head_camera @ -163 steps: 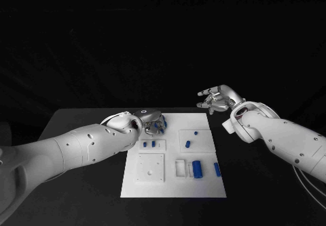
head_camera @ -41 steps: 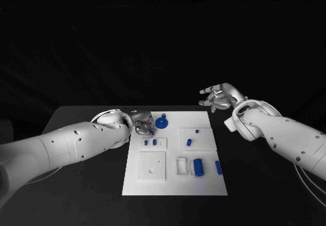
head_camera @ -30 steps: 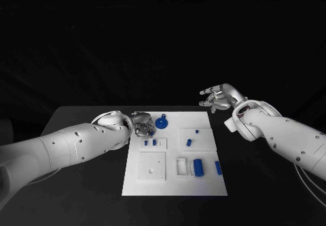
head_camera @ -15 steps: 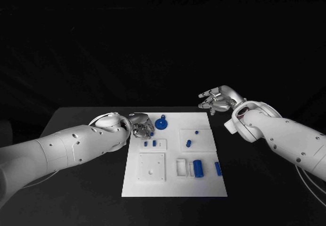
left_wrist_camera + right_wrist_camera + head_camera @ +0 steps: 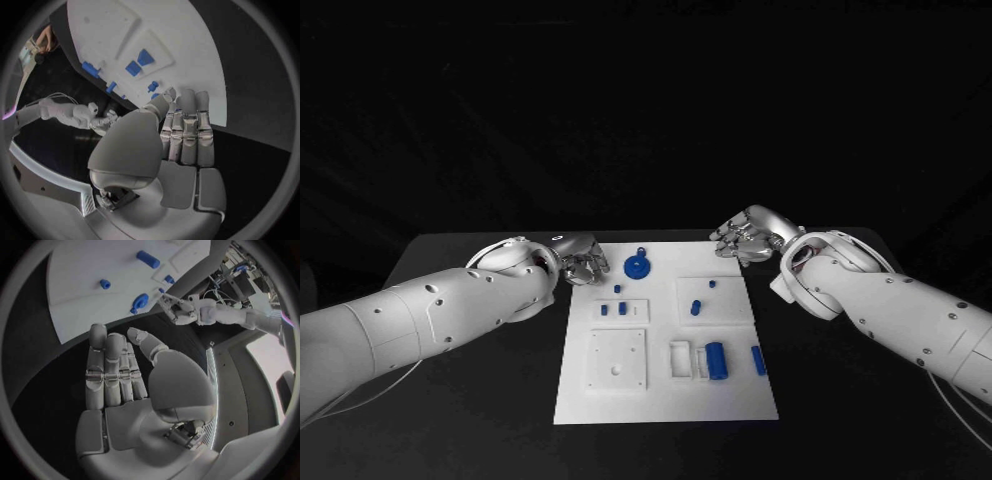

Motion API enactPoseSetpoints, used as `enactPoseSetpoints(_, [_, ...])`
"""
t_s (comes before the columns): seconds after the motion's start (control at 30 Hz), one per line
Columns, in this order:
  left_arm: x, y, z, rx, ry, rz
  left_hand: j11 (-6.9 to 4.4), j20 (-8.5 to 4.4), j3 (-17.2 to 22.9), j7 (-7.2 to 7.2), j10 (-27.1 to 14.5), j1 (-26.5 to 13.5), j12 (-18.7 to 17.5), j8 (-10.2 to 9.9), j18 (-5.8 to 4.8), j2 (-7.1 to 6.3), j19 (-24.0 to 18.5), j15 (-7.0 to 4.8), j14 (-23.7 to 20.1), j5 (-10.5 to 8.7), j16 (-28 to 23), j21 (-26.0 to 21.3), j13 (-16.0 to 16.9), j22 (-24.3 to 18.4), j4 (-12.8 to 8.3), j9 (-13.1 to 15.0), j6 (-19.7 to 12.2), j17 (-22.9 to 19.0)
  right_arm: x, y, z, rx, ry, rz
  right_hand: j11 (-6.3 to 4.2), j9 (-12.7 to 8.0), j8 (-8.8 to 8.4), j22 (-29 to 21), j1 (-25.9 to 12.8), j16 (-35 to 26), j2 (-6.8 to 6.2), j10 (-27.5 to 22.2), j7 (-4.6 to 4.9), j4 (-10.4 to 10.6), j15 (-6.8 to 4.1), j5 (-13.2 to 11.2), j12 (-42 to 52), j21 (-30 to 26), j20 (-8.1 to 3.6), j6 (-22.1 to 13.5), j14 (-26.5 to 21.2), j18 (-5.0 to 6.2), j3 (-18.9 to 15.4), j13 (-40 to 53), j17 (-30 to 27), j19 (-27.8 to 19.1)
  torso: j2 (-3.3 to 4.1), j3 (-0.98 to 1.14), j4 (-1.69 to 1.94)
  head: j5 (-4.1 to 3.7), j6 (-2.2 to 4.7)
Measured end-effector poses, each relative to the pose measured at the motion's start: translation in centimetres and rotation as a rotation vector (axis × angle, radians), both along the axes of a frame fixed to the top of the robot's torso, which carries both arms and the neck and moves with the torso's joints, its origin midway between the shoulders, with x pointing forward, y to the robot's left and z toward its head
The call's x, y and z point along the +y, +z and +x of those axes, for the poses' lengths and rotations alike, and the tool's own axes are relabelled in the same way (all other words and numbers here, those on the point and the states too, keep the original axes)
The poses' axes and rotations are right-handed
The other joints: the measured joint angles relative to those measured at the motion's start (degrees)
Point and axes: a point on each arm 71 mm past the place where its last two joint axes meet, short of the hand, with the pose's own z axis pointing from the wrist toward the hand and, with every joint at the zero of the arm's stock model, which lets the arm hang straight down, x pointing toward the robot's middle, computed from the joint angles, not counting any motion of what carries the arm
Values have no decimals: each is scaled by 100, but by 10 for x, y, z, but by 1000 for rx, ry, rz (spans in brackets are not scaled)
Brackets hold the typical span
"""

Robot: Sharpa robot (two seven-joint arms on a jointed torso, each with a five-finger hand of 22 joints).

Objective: Assemble the parts on the task board

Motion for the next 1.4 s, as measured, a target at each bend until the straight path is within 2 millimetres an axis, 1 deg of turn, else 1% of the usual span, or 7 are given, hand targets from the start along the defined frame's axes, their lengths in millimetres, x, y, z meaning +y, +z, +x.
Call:
enactPoseSetpoints(0.3, [35,35,13,28,141,-294,186,224,172,57,-447,-12,0,-28,1,-12,-730,234,-418,104,-1782,-585,0,-150,-212,-1,-11,-689,9,-11,-8,-50,39,-212,43,-1,0,78,-123,45,-123,-227,18,36,25,-309,-22,91,8,53,74,0,258,-16,0,8,-4,3,5,-53,3])
enactPoseSetpoints(0.53, [46,47,13,61,199,-492,207,380,175,91,-483,-151,0,-28,1,75,-761,376,205,125,-3923,-1078,-9,-1121,-262,-1,-43,-776,17,-27,-14,-57,49,-352,83,-1,-1,-20,-133,45,-230,-312,25,150,36,-810,-22,122,40,75,105,84,384,-16,-43,1,-4,2,7,-77,24])
enactPoseSetpoints(0.7, [45,50,10,88,221,-625,228,477,101,98,-463,-262,0,-28,1,126,-858,449,171,94,-4432,-1078,-9,-1514,-188,-2,-49,-788,22,-33,-16,-65,47,-414,83,-1,-1,-78,-81,45,-282,-312,10,236,36,-1079,-22,123,40,91,105,85,470,-15,-60,1,-1,-2,10,-90,32])
enactPoseSetpoints(0.83, [44,53,9,101,227,-703,228,624,47,98,-462,-386,0,-28,0,115,-1071,625,-5,58,-4943,-1106,-9,-2059,-59,-2,-49,-801,23,-37,-17,-71,40,-450,64,-2,-1,-133,-73,45,-334,-330,-10,326,50,-1171,-22,155,40,110,119,89,560,-15,-75,0,1,-5,9,-91,37])
enactPoseSetpoints(0.97, [42,54,8,107,230,-755,228,644,36,98,-463,-386,0,-28,0,114,-1090,634,-14,58,-5109,-1106,-9,-2324,-43,-2,-49,-795,25,-41,-18,-71,40,-472,63,-2,-1,-201,-28,70,-379,-330,-10,450,51,-1215,-22,190,41,110,120,92,601,-15,-86,1,2,-6,4,-84,41])
enactPoseSetpoints(1.07, [41,55,7,108,230,-780,227,658,-13,98,-462,-385,-3,-28,0,113,-951,653,71,89,-5315,-1106,-9,-3136,5,-2,-49,-787,27,-43,-19,-68,42,-485,63,-2,-1,-214,-28,70,-379,-329,-10,450,51,-1215,-22,190,40,110,120,94,602,-15,-92,0,2,-5,1,-74,38])
enactPoseSetpoints(1.4, [41,56,7,110,237,-823,228,655,-28,98,-462,-385,-3,-28,0,113,-893,653,71,103,-5319,-1106,-8,-3603,21,-3,-49,-787,37,-50,-21,-60,58,-501,41,-3,-1,-241,-13,70,-394,-307,-30,489,50,-1218,-22,236,41,166,119,101,721,-15,-92,0,6,6,3,-52,36])
